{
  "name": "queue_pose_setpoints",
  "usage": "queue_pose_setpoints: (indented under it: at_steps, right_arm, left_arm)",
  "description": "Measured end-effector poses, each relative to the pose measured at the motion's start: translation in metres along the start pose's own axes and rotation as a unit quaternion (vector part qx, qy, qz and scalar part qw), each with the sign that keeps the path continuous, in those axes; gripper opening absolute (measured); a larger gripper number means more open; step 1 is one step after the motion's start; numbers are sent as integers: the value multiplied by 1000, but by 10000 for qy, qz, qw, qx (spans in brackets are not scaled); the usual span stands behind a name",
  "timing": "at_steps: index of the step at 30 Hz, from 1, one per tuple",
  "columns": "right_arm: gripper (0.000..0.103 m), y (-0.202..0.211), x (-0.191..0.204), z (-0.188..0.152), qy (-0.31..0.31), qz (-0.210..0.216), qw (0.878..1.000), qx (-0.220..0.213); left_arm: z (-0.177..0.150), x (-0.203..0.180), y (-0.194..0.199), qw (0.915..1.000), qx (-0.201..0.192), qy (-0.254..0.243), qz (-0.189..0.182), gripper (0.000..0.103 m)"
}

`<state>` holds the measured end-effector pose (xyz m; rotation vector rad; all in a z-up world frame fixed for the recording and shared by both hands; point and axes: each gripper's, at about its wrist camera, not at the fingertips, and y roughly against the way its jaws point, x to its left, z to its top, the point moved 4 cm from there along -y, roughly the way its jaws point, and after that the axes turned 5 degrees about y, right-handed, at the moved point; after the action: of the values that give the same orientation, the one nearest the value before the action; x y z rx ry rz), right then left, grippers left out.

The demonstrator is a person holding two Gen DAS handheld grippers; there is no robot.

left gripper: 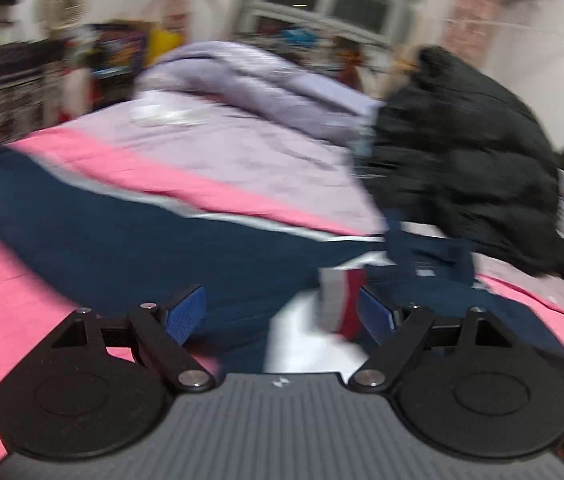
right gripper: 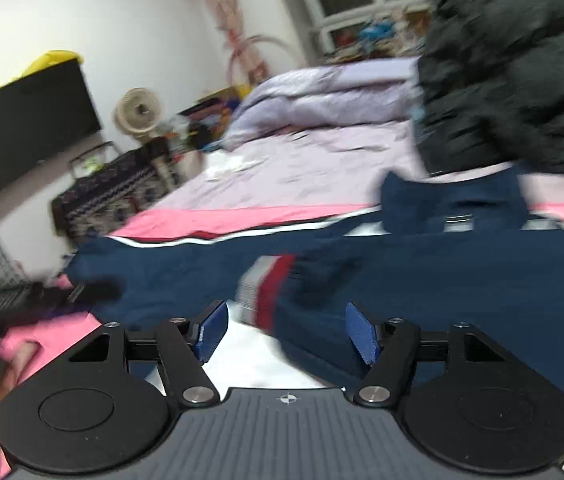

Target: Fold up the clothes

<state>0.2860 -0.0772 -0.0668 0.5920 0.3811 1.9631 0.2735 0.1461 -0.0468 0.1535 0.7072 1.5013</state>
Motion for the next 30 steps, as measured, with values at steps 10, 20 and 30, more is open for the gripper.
queue_pose_setpoints:
  at_steps: [10, 20, 30]
  right_arm:
    - [63, 62, -151, -48, -393, -2204, 9719, 735]
    - [77, 53, -135, -40, 41, -2412, 9679, 707]
    - [77, -22, -30, 17, 574, -1203, 9910, 108]
  left_arm:
    - [-43, -61, -109, 9857, 745, -1198, 918, 89]
    - [-17, -17, -46, 9943, 737, -651, 417, 89]
    - [50, 126, 11, 9802, -165, 63, 1971, 89]
